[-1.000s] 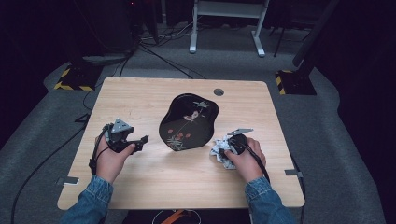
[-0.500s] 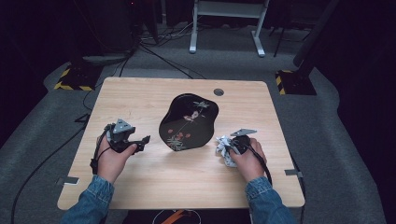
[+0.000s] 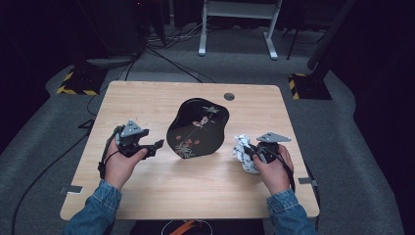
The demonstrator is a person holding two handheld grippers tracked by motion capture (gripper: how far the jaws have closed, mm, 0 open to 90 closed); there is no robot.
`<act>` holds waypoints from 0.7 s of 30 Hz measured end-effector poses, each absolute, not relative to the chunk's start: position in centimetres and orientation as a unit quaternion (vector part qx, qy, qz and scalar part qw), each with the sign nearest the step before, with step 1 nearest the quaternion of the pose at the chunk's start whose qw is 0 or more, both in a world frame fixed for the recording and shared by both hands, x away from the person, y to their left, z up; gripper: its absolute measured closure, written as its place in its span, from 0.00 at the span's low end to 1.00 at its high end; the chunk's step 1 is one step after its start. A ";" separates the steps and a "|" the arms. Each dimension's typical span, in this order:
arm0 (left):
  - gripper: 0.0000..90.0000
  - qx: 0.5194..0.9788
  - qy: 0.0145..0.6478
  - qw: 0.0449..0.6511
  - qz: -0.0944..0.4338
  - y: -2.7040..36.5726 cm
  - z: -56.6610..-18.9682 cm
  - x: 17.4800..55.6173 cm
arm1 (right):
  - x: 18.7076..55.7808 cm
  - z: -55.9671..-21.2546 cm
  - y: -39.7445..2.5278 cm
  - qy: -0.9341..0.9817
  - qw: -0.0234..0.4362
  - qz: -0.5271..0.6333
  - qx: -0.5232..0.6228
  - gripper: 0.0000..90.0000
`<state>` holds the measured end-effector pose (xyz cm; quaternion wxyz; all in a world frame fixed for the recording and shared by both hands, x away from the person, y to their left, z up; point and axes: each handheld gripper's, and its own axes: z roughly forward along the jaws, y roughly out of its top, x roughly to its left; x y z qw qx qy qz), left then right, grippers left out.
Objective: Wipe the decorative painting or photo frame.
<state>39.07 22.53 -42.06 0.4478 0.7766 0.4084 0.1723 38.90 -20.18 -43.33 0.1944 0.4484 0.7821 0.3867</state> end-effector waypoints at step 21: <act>0.45 0.811 0.304 0.491 0.094 17.7 -43.2 43.8 | 36.5 -42.0 -21.5 0.771 0.210 0.392 0.455 0.89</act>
